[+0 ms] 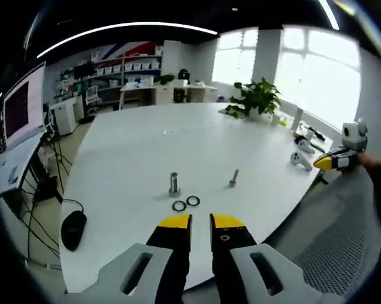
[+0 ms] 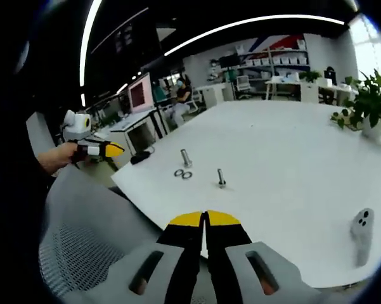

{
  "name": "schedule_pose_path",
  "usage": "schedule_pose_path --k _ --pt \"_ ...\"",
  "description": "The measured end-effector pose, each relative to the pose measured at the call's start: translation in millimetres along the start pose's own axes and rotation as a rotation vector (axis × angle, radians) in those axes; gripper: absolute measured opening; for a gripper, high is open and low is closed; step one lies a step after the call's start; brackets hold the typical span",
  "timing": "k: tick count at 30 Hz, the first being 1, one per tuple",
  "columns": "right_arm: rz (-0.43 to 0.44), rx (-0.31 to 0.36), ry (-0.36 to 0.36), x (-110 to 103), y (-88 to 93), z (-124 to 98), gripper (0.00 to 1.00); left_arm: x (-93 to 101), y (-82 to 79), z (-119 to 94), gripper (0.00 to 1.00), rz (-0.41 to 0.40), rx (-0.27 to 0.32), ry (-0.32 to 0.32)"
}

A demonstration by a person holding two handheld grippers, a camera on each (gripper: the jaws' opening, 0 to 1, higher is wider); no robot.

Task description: Place the washer onto the threaded stud by aligning its center hole with the stud, sliding it down to the base, and recovering from edge contact or off-axis alignment until the washer reaches the visible bottom stop.

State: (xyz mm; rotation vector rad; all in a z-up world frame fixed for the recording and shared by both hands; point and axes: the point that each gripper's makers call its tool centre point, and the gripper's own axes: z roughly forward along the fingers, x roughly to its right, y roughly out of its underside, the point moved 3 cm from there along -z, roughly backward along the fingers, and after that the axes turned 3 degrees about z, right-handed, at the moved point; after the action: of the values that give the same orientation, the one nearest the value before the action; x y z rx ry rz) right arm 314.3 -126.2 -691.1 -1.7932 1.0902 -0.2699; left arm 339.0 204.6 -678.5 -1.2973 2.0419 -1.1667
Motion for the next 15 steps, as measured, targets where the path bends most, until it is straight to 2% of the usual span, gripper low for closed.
schedule_pose_path --k 6,9,15 --pt "0.045 0.032 0.003 6.8 -0.8 -1.0 0.04 -9.2 -8.7 25.1 0.09 0.016 -0.035 0.029" --pt "0.088 0.054 0.013 12.8 -1.3 -2.8 0.04 -12.0 -8.0 43.0 0.09 0.053 -0.084 0.053" --pt "0.106 0.074 0.025 15.6 -3.5 -2.5 0.04 -13.2 -11.4 77.9 0.09 0.107 -0.147 0.102"
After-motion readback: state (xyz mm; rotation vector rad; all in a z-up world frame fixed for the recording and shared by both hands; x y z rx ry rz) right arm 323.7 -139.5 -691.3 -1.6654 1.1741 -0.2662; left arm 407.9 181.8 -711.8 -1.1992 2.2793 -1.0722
